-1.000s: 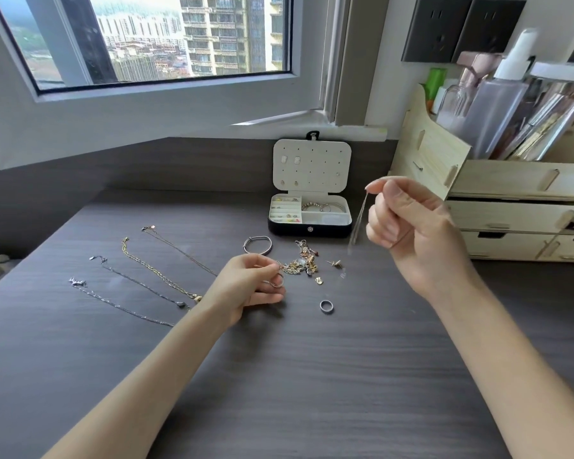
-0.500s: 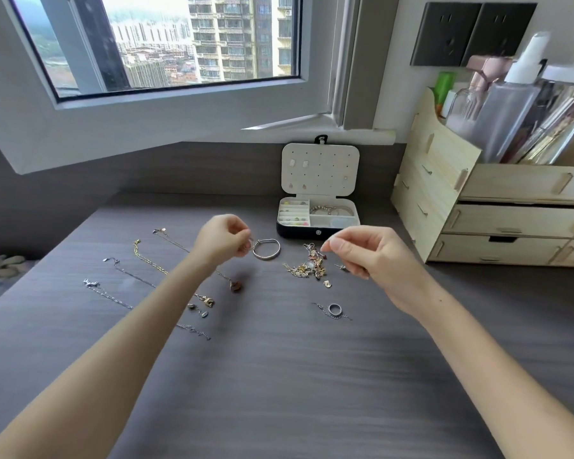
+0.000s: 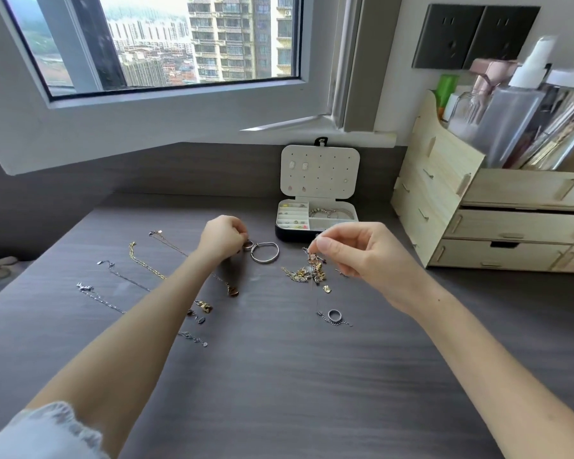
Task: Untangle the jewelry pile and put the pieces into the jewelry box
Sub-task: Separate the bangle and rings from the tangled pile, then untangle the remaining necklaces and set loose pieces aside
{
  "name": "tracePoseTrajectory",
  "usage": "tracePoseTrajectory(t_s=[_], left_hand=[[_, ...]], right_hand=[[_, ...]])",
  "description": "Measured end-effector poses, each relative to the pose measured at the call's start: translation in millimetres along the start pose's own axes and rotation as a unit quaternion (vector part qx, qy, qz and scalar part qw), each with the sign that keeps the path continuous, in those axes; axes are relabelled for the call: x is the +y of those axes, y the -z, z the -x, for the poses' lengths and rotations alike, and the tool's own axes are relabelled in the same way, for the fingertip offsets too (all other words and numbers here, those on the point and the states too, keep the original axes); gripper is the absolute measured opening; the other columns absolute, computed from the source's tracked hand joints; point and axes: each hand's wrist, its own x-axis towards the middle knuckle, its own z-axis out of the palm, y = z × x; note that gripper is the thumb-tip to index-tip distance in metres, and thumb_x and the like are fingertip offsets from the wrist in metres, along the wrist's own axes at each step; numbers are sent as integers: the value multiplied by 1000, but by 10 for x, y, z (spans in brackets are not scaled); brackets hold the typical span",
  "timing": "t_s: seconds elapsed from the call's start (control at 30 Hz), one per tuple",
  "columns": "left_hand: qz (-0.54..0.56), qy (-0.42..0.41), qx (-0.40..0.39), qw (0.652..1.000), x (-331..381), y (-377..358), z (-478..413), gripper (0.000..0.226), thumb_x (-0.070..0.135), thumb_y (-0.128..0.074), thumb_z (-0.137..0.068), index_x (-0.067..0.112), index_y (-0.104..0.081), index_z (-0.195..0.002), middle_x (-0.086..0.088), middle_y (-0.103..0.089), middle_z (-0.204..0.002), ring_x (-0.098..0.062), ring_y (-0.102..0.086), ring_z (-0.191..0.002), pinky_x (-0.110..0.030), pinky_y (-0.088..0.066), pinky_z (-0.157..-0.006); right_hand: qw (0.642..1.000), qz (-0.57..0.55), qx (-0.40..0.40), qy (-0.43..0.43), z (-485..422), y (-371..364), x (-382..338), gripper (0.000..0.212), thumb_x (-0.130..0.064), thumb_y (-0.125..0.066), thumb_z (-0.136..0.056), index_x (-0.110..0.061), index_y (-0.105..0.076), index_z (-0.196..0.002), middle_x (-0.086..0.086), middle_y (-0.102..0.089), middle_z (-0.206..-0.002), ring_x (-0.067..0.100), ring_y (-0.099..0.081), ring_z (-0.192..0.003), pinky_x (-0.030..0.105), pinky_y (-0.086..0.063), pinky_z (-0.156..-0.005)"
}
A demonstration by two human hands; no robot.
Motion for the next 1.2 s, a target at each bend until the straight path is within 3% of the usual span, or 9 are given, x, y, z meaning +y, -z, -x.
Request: tracePoseTrajectory(t_s=[0.13,0.2,0.3,0.4,0.5,0.6,0.8,0.97,1.2], left_hand=[[-34,-5,35,999,81,56,72,17,13,-51,-86,10,-68,-88,-9,-69,-85,-27,-63,-85,-28,-45,-71],[46,-33,35,998,224,176,239,19,21,-51,-92,13,-68,-89,-6,-67,-86,-23,-60,-86,-27,-40,-68],[361,-74,-211,905,452,413,662,36,34,-39,-100,11,-67,-94,-8,-68,-96,-24,-64,-94,-26,-49,-82],[431,-100,-344,828,421,601,1027,38,37,-41,-95,12,-67,-84,-10,-57,-77,-26,-62,-74,-33,-52,-81],[428,-113,-321,838,196,795,1136,34,31,-47,-91,18,-58,-62,-4,-23,-65,-16,-31,-56,-25,-43,-63],[449,-90,-286,842,-171,1024,1017,37,42,-61,-87,19,-50,-60,0,-17,-64,-13,-20,-53,-20,-28,-51],[96,-29,-113,988,-586,1206,437,27,29,-63,-90,14,-62,-68,11,-41,-50,-9,-33,-49,-16,-28,-46],[-120,-66,-44,990,-657,983,-137,27,35,-66,-85,21,-56,-64,8,-52,-64,-17,-51,-66,-23,-33,-51],[-176,-77,-5,981,-770,719,-391,26,37,-66,-86,13,-70,-91,-4,-62,-95,-26,-55,-95,-26,-37,-72]], right_hand=[[1000,-1,-1,0,-43,-44,-49,16,-12,-59,-91,-4,-71,-84,-7,-56,-60,4,-39,-48,11,-33,-48],[1000,6,-7,6,-72,-86,-79,16,-13,-60,-91,-5,-71,-83,-9,-53,-55,4,-38,-47,11,-31,-46],[1000,1,-15,19,-120,-166,-180,17,-12,-58,-92,-2,-70,-85,-12,-47,-49,3,-36,-45,10,-29,-44],[999,-18,-20,34,-192,-274,-329,19,-9,-56,-93,6,-66,-88,-13,-48,-43,2,-39,-40,12,-30,-44],[1000,-2,2,31,-303,-398,-402,16,-14,-61,-90,-4,-71,-81,-9,-42,-44,5,-34,-43,19,-27,-46],[1000,22,12,5,-401,-523,-341,16,-12,-62,-89,-2,-71,-81,-12,-43,-41,4,-36,-40,12,-29,-44],[981,192,-19,-32,-581,-831,65,15,-10,-57,-87,-8,-71,-83,-4,-60,-58,0,-52,-50,11,-37,-45],[926,376,-23,12,-752,-1140,463,25,-4,-49,-88,-7,-71,-101,9,-68,-105,25,-58,-104,31,-42,-87],[856,511,-42,69,-803,-1285,630,23,4,-42,-89,-4,-59,-102,10,-52,-111,26,-46,-109,28,-32,-69]])
